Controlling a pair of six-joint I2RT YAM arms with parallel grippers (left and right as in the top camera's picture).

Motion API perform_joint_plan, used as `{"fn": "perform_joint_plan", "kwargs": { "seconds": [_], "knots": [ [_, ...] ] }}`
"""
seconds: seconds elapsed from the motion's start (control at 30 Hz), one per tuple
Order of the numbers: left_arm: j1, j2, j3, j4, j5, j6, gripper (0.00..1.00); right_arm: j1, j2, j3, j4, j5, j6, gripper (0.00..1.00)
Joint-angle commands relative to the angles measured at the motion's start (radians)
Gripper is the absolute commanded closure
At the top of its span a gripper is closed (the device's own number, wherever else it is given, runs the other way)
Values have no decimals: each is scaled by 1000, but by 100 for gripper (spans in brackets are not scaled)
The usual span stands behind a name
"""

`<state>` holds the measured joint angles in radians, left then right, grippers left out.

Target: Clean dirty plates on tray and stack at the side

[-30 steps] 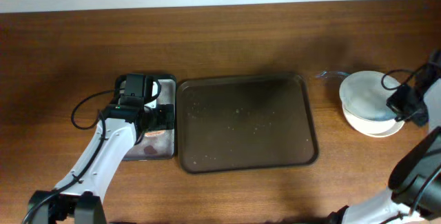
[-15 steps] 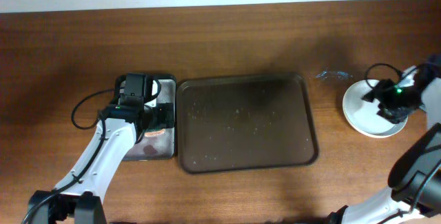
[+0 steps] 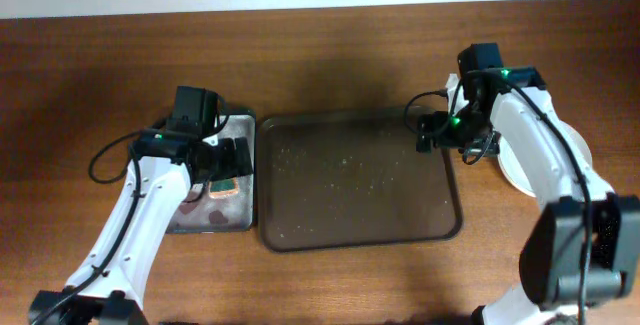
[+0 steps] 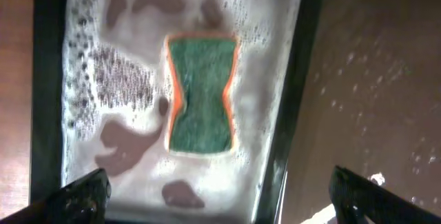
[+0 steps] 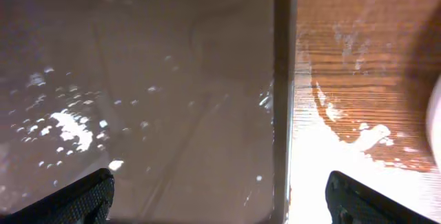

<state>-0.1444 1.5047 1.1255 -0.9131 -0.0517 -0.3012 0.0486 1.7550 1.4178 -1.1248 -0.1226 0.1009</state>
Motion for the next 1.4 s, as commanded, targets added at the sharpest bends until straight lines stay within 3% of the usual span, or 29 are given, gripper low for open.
{"fn": "perform_joint_plan", "kwargs": {
  "seconds": [0.0, 0.17, 0.3, 0.47, 0.97, 1.1, 1.37],
  "knots": [
    [4, -27, 3, -71, 9, -43, 0, 19, -142, 22, -28, 34, 0, 1],
    [2, -232, -97, -55, 3, -41, 0, 19, -435, -103, 18, 60, 0, 1],
    [0, -622, -299, 94, 4, -8, 0, 19, -749, -344, 164, 76, 4, 1],
    [3, -915, -469, 119, 0, -9, 1, 17, -977, -420, 116, 75, 4, 1],
    [3, -930, -474, 112, 0, -8, 1, 16, -933, -435, 111, 116, -16, 1],
    [3, -930, -474, 112, 0, -8, 1, 17, -1162, -521, 194, 139, -19, 1],
    [3, -930, -474, 112, 0, -8, 1, 17, -1645, -1006, 655, 105, -18, 1]
  ]
}}
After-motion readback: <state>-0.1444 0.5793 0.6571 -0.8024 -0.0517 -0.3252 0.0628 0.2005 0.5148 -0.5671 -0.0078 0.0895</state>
